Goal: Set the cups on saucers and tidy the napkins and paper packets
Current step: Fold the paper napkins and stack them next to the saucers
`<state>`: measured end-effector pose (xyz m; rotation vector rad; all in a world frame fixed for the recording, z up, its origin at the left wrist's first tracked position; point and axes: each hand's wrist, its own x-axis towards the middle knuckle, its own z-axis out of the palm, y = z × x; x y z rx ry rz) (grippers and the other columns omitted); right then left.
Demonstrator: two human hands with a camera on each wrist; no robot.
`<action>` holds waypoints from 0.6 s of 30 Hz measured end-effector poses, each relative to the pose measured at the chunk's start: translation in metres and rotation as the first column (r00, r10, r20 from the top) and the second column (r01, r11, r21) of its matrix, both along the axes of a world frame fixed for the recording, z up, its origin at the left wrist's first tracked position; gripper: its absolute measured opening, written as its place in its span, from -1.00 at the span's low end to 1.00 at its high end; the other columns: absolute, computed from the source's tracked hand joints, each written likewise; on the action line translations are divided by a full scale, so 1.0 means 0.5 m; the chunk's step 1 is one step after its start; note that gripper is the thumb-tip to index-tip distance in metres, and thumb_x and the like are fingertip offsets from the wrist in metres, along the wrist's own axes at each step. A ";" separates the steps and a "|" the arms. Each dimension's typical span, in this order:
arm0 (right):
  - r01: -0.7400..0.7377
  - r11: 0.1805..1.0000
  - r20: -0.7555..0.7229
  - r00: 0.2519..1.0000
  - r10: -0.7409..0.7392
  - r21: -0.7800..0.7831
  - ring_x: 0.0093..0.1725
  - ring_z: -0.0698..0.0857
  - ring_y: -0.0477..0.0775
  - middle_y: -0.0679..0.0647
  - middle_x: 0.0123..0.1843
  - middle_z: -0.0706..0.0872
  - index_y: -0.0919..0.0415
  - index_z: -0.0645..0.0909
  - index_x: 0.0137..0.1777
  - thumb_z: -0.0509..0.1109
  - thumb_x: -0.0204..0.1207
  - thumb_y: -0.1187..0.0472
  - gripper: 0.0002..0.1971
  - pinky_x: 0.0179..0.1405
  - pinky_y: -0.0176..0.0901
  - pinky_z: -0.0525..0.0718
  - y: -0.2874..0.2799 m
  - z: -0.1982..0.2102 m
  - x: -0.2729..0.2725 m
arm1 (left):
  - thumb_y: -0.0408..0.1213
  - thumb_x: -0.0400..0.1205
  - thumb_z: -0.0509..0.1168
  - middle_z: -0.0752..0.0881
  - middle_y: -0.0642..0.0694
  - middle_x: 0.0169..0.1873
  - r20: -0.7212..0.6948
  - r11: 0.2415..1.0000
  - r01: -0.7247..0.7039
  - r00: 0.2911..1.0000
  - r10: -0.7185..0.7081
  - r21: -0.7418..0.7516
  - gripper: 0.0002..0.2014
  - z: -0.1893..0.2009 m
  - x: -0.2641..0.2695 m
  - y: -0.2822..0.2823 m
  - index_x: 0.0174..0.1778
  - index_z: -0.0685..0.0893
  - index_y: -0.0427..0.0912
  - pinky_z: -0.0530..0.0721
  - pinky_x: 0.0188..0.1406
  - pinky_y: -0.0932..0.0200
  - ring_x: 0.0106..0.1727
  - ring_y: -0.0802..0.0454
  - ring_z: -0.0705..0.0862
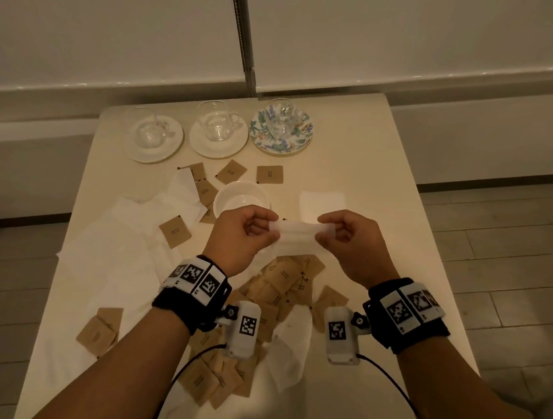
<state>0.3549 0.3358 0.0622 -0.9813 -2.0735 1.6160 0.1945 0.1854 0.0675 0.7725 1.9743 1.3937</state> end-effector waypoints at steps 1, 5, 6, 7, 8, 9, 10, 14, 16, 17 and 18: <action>0.005 1.000 0.008 1.000 -0.005 0.012 -0.36 0.65 -0.21 -0.06 -0.31 0.71 0.06 0.72 -0.03 0.54 0.45 0.39 -0.79 -0.18 -0.26 0.71 0.001 0.000 0.000 | -0.48 0.45 0.55 0.73 -0.03 -0.27 -0.010 1.000 0.001 1.000 -0.001 -0.004 -0.73 0.001 -0.001 0.000 -0.08 0.77 -0.01 0.67 -0.12 0.37 -0.29 0.22 0.65; 0.014 0.996 0.045 0.999 -0.018 0.086 -0.30 0.63 -0.12 -0.08 -0.29 0.70 0.07 0.73 -0.15 0.58 0.42 0.31 -0.87 -0.20 -0.22 0.66 0.005 -0.001 -0.004 | -0.47 0.46 0.54 0.72 -0.02 -0.29 -0.030 1.000 -0.005 1.000 0.005 0.000 -0.77 0.005 -0.006 0.003 -0.15 0.79 -0.02 0.64 -0.15 0.42 -0.31 0.26 0.63; 0.009 0.994 0.053 0.998 -0.015 0.113 -0.28 0.62 -0.15 -0.09 -0.26 0.70 0.05 0.71 -0.17 0.59 0.42 0.26 -0.88 -0.20 -0.29 0.60 0.005 -0.001 -0.005 | -0.46 0.47 0.54 0.73 -0.03 -0.28 -0.037 1.000 0.002 0.999 -0.002 -0.007 -0.78 0.007 -0.007 0.004 -0.15 0.79 -0.02 0.65 -0.14 0.41 -0.30 0.24 0.63; 0.001 0.991 0.063 0.998 -0.010 0.136 -0.23 0.63 -0.13 -0.06 -0.21 0.71 0.04 0.70 -0.20 0.60 0.41 0.22 -0.88 -0.17 -0.34 0.55 0.005 -0.001 -0.005 | -0.45 0.48 0.54 0.74 -0.04 -0.27 -0.046 1.000 0.013 0.999 -0.014 -0.018 -0.79 0.007 -0.009 0.004 -0.16 0.79 -0.01 0.66 -0.13 0.38 -0.29 0.22 0.63; -0.006 0.989 0.075 0.997 -0.006 0.150 -0.15 0.64 -0.09 -0.03 -0.15 0.71 0.03 0.69 -0.21 0.60 0.41 0.19 -0.87 -0.14 -0.34 0.52 0.006 0.000 -0.005 | -0.43 0.49 0.53 0.74 -0.04 -0.27 -0.057 0.999 0.025 0.998 -0.027 -0.028 -0.80 0.007 -0.012 0.004 -0.16 0.80 0.00 0.67 -0.12 0.37 -0.28 0.20 0.63; -0.010 0.988 0.084 0.996 -0.003 0.154 -0.09 0.63 -0.06 -0.01 -0.10 0.70 0.02 0.68 -0.23 0.61 0.41 0.17 -0.87 -0.12 -0.32 0.51 0.007 -0.001 -0.004 | -0.41 0.50 0.53 0.74 -0.02 -0.28 -0.068 0.999 0.034 0.997 -0.037 -0.037 -0.81 0.008 -0.013 0.004 -0.17 0.80 0.02 0.67 -0.11 0.36 -0.28 0.19 0.63; -0.016 0.988 0.093 0.996 0.001 0.154 -0.04 0.63 -0.05 -0.01 -0.07 0.69 0.01 0.67 -0.23 0.61 0.41 0.17 -0.86 -0.10 -0.31 0.51 0.008 -0.001 -0.002 | -0.39 0.51 0.53 0.75 0.00 -0.29 -0.078 0.998 0.039 0.996 -0.042 -0.044 -0.81 0.008 -0.013 0.005 -0.18 0.79 0.04 0.67 -0.12 0.36 -0.28 0.20 0.64; -0.034 0.995 0.088 0.996 0.025 0.096 0.05 0.68 -0.12 -0.07 -0.05 0.75 0.06 0.67 -0.24 0.62 0.40 0.18 -0.85 0.01 -0.29 0.54 0.013 -0.001 0.002 | -0.26 0.52 0.52 0.69 0.08 -0.12 -0.240 0.989 0.050 0.967 -0.082 -0.138 -0.85 0.011 -0.014 0.005 -0.17 0.77 0.13 0.53 -0.10 0.39 -0.16 0.21 0.61; -0.023 1.000 0.046 0.999 0.023 0.013 0.02 0.74 -0.09 -0.06 -0.08 0.81 0.11 0.67 -0.24 0.61 0.40 0.26 -0.85 0.08 -0.20 0.63 0.017 -0.002 0.004 | -0.21 0.48 0.55 0.58 0.09 0.06 -0.328 0.971 0.069 0.934 -0.144 -0.231 -0.78 0.015 -0.014 0.007 -0.03 0.74 0.14 0.43 0.08 0.27 0.06 0.18 0.54; -0.024 0.999 0.023 0.999 0.025 -0.042 -0.05 0.77 -0.04 -0.01 -0.12 0.82 0.16 0.67 -0.23 0.61 0.40 0.31 -0.85 0.07 -0.12 0.68 0.020 -0.002 0.004 | -0.20 0.44 0.56 0.54 0.09 0.16 -0.368 0.957 0.100 0.908 -0.200 -0.273 -0.67 0.017 -0.013 0.009 0.09 0.71 0.14 0.37 0.20 0.19 0.18 0.15 0.48; -0.038 0.996 0.009 0.999 0.039 -0.087 -0.12 0.79 0.02 0.05 -0.17 0.83 0.22 0.66 -0.23 0.60 0.39 0.36 -0.85 0.02 -0.04 0.73 0.021 0.001 0.002 | -0.18 0.41 0.57 0.51 0.10 0.25 -0.398 0.940 0.148 0.877 -0.268 -0.307 -0.54 0.020 -0.010 0.015 0.21 0.66 0.15 0.30 0.29 0.11 0.29 0.13 0.43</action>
